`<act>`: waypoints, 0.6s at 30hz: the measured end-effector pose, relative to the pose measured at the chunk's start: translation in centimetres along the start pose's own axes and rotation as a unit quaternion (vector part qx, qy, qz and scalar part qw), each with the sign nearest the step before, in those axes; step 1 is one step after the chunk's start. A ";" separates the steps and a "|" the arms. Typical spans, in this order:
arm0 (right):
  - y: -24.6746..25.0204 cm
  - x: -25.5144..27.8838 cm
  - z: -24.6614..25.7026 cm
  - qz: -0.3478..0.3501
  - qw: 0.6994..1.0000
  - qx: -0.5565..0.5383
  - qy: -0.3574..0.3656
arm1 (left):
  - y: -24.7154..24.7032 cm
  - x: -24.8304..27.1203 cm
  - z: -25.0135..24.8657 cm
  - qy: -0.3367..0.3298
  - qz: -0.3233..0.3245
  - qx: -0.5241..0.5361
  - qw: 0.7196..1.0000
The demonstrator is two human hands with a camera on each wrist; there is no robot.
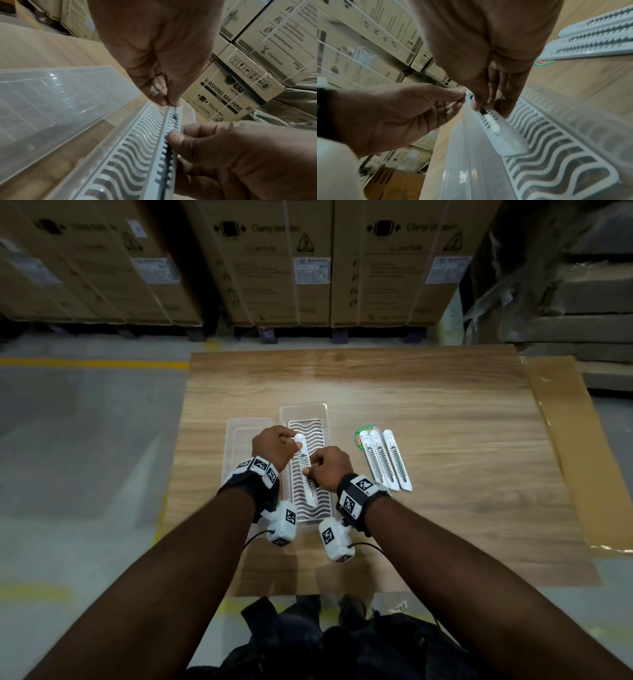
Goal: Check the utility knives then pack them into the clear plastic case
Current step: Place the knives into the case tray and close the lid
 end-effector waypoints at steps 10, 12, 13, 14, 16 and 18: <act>-2.6 -1.5 -0.4 0.011 0.999 0.026 -0.045 | 0.4 -0.5 3.0 0.004 -0.041 0.009 0.999; -3.2 -2.0 -0.3 0.017 0.998 0.040 -0.052 | 0.3 -0.7 3.7 0.032 -0.023 0.054 0.998; -3.4 -2.2 -0.3 0.020 0.997 0.046 -0.057 | 0.2 -0.8 4.0 0.040 -0.014 0.069 0.997; -3.7 -2.3 -0.3 0.022 0.997 0.049 -0.062 | 0.2 -0.9 4.2 0.045 -0.009 0.078 0.996; -4.2 -2.7 -0.4 0.029 0.996 0.054 -0.069 | 0.2 -1.3 4.6 0.051 0.001 0.096 0.994; -4.7 -3.0 -0.7 0.029 0.995 0.056 -0.076 | 0.1 -1.3 5.0 0.054 0.010 0.115 0.992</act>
Point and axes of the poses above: each hand's wrist, its own x-axis away from the middle knuckle, its own y-axis out of the back of the hand, z = x × y, the point moved 5 cm from there along -x, towards the middle knuckle, and after that the axes turned 5 degrees about y, right-handed, at the moved point
